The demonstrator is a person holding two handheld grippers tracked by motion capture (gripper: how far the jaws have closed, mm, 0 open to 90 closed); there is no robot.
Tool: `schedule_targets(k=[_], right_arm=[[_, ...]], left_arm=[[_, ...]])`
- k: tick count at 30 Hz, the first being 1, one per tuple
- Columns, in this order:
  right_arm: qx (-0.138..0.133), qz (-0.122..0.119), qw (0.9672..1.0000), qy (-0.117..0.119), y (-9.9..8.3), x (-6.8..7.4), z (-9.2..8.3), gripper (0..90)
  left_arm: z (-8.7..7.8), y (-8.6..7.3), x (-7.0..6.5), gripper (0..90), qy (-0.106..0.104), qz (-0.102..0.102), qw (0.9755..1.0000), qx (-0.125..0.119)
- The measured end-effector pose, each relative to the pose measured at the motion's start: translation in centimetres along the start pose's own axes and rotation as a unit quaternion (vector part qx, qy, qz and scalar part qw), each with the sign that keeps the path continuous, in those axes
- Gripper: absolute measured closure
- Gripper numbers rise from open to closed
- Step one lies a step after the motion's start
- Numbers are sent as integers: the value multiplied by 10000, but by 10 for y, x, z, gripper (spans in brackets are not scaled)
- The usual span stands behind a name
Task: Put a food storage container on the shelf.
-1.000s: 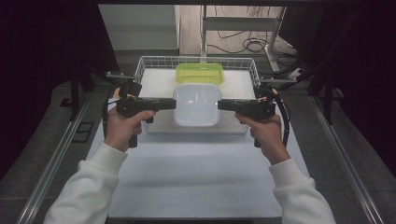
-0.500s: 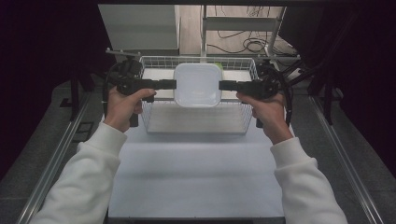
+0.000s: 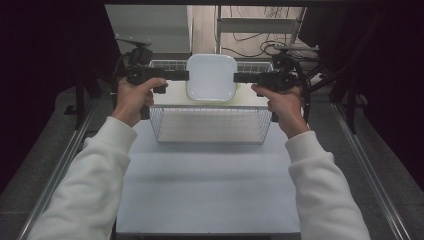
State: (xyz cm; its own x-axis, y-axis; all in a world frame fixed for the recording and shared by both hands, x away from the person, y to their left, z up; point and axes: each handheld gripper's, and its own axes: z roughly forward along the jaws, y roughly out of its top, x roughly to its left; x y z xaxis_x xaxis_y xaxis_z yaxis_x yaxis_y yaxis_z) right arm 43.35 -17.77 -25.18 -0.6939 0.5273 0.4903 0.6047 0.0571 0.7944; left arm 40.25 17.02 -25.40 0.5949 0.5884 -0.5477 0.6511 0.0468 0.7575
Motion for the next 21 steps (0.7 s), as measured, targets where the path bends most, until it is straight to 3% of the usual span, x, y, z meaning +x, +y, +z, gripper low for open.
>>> schedule_targets(k=[10, 21], right_arm=[[8, 18, 10000, -81, 18, -5, 3, 776], [65, 260, 9993, -263, 30, -27, 11, 773]], left_arm=[[7, 17, 7, 805, 0, -29, 10000, -70], [27, 28, 21, 805, -2, -236, 9997, -33]])
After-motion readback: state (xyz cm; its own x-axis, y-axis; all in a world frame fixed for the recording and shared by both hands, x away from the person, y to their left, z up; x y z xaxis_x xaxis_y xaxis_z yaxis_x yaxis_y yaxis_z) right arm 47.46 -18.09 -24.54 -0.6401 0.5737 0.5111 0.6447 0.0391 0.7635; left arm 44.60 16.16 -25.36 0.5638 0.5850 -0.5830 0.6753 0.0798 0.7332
